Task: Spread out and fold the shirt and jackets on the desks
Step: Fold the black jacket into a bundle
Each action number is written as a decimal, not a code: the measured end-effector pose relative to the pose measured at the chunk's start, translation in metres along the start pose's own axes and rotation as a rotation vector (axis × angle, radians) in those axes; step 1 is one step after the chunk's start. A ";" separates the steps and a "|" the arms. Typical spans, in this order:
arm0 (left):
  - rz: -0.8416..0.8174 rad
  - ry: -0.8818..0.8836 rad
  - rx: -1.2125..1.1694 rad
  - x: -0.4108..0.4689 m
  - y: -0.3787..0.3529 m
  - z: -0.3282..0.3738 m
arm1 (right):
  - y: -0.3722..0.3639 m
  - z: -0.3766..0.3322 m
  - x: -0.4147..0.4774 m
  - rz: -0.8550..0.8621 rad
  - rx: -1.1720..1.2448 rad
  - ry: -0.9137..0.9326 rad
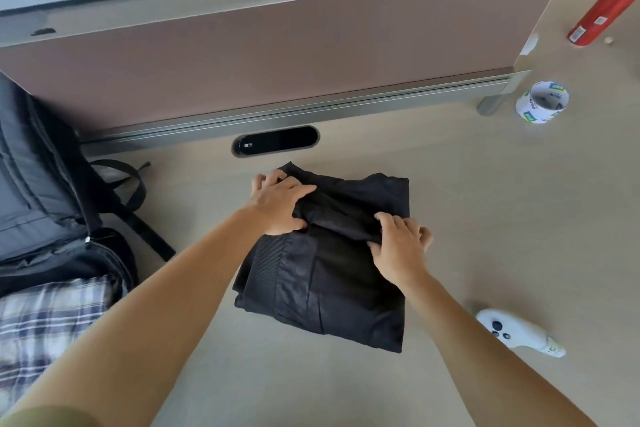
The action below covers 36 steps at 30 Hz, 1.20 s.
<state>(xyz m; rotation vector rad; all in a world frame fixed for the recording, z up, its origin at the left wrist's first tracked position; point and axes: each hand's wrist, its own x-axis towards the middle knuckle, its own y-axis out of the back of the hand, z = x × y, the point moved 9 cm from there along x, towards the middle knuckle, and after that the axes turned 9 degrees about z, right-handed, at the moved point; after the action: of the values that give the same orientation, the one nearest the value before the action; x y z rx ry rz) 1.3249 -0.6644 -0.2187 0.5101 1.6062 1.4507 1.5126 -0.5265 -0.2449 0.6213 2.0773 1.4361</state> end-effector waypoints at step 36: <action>-0.145 -0.069 -0.071 -0.027 0.096 -0.012 | 0.133 -0.040 0.034 -0.368 0.394 0.031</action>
<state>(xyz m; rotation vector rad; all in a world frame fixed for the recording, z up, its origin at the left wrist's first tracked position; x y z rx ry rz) 1.3055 -0.6706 -0.1206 0.3911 1.5005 1.3619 1.4697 -0.4891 -0.1137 0.3348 2.3686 0.8449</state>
